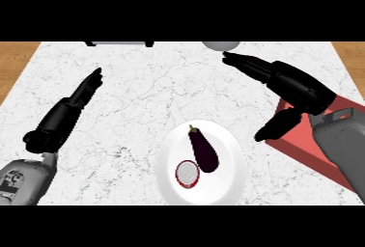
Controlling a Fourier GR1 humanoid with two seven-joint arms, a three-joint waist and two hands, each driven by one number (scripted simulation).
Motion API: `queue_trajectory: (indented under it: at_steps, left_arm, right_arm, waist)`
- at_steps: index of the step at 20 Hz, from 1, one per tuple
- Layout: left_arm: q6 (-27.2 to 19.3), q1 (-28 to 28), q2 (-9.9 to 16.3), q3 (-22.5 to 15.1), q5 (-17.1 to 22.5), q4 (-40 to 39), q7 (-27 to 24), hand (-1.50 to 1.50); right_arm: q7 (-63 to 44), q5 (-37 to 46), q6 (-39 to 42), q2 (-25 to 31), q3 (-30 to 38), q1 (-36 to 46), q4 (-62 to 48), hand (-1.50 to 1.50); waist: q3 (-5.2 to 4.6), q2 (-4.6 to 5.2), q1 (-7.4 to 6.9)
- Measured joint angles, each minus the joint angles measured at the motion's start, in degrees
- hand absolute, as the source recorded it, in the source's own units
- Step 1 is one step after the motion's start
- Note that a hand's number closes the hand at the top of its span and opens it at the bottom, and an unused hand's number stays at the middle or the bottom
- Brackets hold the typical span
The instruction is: Pick the eggplant from the plate and place it in the cardboard box
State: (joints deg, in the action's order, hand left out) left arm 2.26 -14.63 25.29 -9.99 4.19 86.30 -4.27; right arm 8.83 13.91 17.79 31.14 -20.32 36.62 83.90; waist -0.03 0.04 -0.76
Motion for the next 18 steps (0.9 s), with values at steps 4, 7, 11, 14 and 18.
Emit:
queue_trajectory:
  at_steps: [4, 7, 11, 14, 18]
  left_arm:
    - [0.03, 0.24, -0.44, -0.06, -0.62, -0.10, -0.42, 0.00]
    - [0.41, 0.65, -0.37, 0.57, -0.86, -1.15, -1.79, 0.00]
    - [0.58, 0.68, -1.07, 0.66, -1.38, -1.81, -2.10, 0.00]
    - [0.23, 1.10, -1.74, 0.47, -2.08, -0.85, -1.52, 0.00]
    - [1.17, 0.97, -1.81, 1.40, -2.17, -0.74, -1.35, 0.00]
  right_arm:
    - [-6.01, 4.59, 6.03, 0.40, -5.71, 4.63, 1.73, -1.50]
    - [-9.97, 7.46, 10.59, -0.40, -10.02, 6.83, 3.26, -1.50]
    - [-17.97, 10.09, 16.36, -4.31, -14.73, 9.69, 5.41, -1.50]
    - [-25.41, 11.85, 19.86, -7.89, -17.85, 9.55, 8.38, -1.50]
    - [-34.41, 12.48, 25.61, -13.04, -18.89, 10.19, 9.44, -1.50]
  waist:
    - [-0.05, -0.12, 0.04]
    - [-0.07, -0.14, 0.20]
    - [-0.07, -0.20, 0.41]
    - [-0.05, -0.30, 0.61]
    - [-0.02, -0.26, 0.70]
